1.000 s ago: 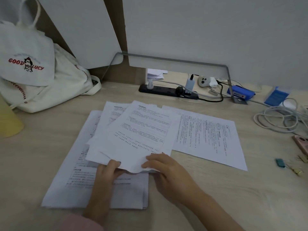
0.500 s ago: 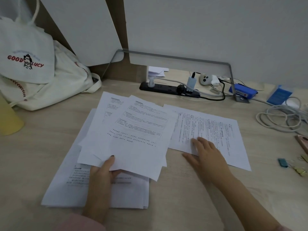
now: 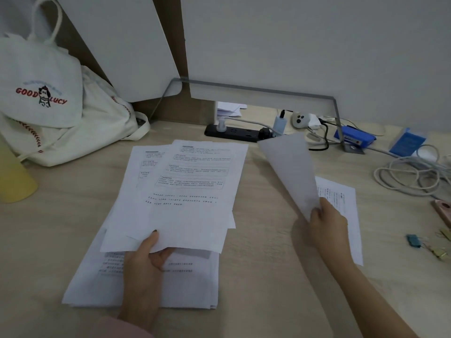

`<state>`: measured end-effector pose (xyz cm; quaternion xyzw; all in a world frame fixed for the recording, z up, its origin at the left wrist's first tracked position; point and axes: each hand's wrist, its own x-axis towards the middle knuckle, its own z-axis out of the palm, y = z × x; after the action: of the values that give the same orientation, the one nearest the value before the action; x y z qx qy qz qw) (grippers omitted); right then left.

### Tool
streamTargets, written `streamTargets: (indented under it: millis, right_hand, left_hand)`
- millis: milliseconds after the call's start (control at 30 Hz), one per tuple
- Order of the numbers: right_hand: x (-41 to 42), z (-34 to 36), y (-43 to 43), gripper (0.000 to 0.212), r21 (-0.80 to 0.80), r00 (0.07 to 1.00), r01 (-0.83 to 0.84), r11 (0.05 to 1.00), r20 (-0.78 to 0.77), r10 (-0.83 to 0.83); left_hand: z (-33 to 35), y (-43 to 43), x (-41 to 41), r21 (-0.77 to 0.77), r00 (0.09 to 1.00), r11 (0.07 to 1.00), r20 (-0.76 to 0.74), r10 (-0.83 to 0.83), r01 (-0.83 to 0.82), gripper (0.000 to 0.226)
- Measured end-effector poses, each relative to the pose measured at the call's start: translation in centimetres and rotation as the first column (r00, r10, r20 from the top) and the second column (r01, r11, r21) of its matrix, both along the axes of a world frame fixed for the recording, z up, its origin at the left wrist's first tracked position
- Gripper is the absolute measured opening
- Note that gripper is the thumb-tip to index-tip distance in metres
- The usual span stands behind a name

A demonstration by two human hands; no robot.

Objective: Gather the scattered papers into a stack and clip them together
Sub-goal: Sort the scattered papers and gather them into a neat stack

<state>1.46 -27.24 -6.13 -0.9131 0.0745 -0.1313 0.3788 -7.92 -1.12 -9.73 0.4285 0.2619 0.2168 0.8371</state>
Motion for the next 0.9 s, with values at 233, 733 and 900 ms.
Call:
streamTargets:
  millis: [233,733,900]
  right_hand:
    - [-1.0,1.7,1.4,0.035,0.123,0.898,-0.288,0.95,0.379,0.223]
    - [-0.1,-3.5,3.3,0.039,-0.062,0.842,-0.483,0.873,0.239,0.483]
    - [0.4,-3.8,3.8,0.039,-0.055,0.852,-0.5,0.864,0.149,0.503]
  left_hand:
    - [-0.2,-0.2,-0.1,0.078,0.996,0.995,-0.063,-0.063,0.068,0.024]
    - [0.8,-1.3,0.1,0.197,0.977,0.958,-0.085,-0.194,0.208,0.03]
    - [1.2,-1.7,-0.1,0.273,0.974,0.935,-0.085,-0.211,0.226,0.054]
